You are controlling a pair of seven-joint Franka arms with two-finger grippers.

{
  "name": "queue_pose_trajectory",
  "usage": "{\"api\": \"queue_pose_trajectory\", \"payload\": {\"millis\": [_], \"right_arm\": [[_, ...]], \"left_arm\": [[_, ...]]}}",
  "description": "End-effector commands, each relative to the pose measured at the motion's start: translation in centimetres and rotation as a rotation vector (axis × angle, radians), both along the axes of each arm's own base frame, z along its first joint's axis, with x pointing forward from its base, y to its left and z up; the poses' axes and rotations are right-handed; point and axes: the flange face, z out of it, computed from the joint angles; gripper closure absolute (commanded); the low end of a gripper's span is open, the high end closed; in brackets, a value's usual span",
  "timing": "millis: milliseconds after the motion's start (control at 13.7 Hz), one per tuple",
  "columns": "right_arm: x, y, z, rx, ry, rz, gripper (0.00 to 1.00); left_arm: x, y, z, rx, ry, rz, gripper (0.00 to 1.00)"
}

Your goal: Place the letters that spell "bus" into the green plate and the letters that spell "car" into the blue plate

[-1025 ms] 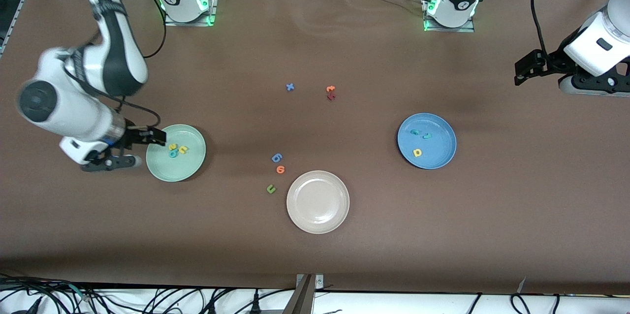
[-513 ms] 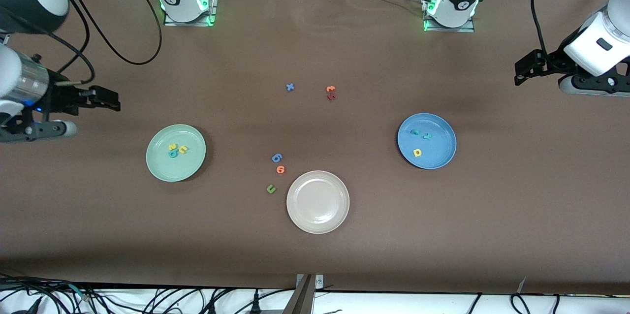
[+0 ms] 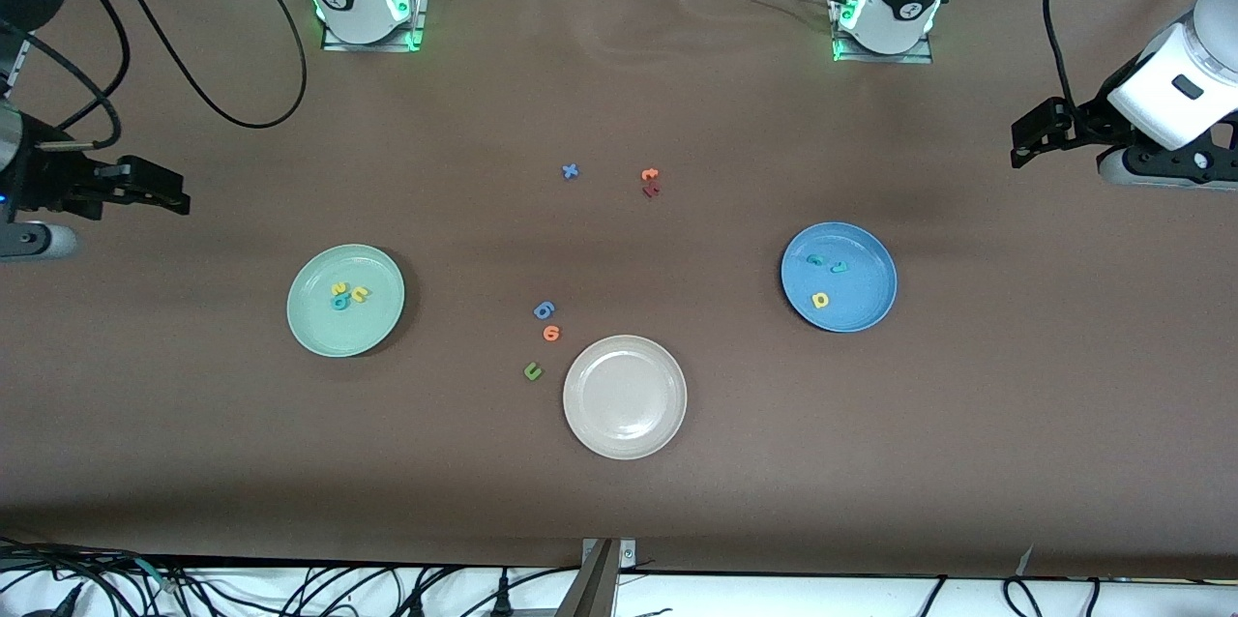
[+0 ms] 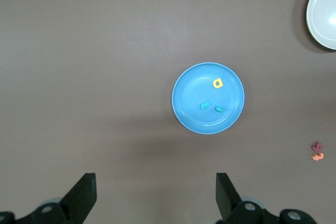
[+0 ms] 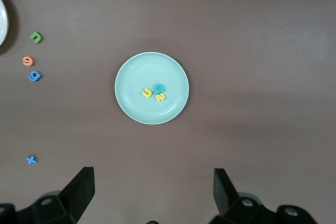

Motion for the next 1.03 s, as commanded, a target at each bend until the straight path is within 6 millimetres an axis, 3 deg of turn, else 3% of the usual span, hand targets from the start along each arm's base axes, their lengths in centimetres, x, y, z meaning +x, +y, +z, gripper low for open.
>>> {"api": "queue_pose_trajectory", "payload": {"millis": [0,293,952], "right_arm": [[-2.1,-0.5,0.6,0.011,-0.005,0.006,0.0],[-4.7,-1.1,-1.1,0.02,-0.082,-0.003,0.0],[-3.9,-0.1,-1.3,-0.022,-0.105,0.035,0.0]], "left_arm": [[-0.6,0.0,0.4,0.017,-0.002,-0.002,0.0],[-0.6,0.0,0.4,0.018,-0.002,-0.002,0.0],[-0.6,-0.1,0.4,0.017,-0.002,-0.002,0.0]]}}
